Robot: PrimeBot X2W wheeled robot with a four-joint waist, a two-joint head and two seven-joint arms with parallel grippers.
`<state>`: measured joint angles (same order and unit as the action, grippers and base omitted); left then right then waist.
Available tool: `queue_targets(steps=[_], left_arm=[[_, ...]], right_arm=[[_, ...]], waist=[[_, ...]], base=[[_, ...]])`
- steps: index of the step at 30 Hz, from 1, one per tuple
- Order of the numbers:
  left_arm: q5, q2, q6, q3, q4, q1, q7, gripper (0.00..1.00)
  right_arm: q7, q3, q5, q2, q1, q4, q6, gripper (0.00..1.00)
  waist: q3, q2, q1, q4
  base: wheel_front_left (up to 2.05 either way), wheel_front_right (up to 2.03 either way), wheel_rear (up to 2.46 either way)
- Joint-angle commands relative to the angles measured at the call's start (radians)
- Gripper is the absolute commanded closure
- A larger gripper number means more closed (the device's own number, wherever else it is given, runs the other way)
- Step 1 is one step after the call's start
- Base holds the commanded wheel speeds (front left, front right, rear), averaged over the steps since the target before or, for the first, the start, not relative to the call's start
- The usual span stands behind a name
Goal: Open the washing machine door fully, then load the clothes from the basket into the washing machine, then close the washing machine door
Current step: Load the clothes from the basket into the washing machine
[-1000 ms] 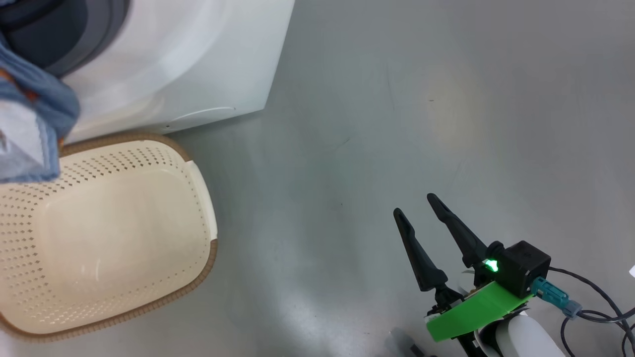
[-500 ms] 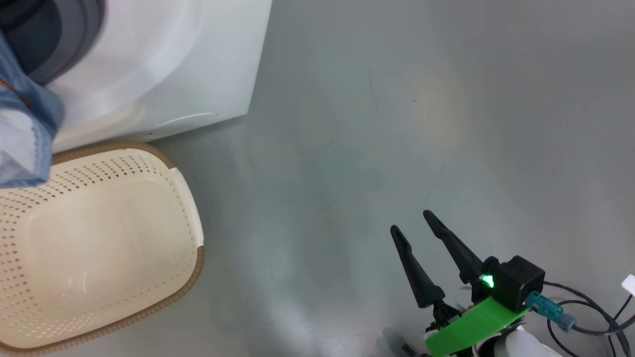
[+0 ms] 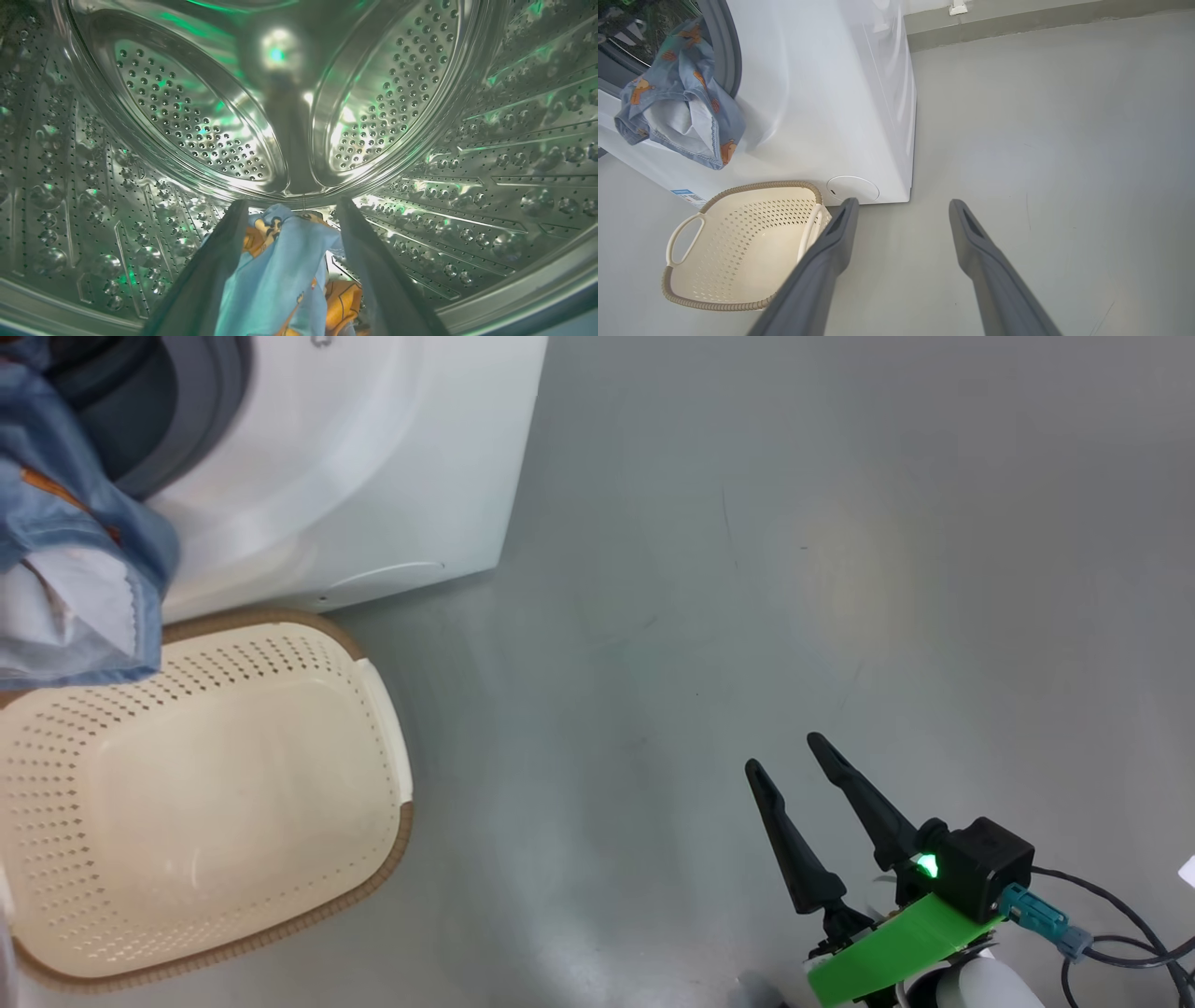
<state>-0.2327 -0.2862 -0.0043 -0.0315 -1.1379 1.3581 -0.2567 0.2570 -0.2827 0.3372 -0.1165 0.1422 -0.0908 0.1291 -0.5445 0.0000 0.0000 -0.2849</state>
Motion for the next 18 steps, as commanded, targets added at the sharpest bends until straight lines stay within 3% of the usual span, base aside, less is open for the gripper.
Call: queue_targets(steps=[1, 18], left_arm=[[0.008, -0.033, 0.005, 0.002, 0.015, 0.017, -0.005, 0.00], [-0.010, 0.011, 0.013, 0.010, 0.017, -0.059, -0.005, 0.00]], right_arm=[[0.005, -0.026, 0.002, -0.009, -0.016, 0.015, 0.002, 0.00], [0.005, -0.021, 0.004, -0.019, -0.013, 0.015, 0.002, 0.00]], waist=[[0.008, 0.0000, 0.0000, 0.005], [0.025, 0.0000, 0.0000, 0.047]], base=[[0.00, 0.00, 0.00], [0.00, 0.00, 0.00]])
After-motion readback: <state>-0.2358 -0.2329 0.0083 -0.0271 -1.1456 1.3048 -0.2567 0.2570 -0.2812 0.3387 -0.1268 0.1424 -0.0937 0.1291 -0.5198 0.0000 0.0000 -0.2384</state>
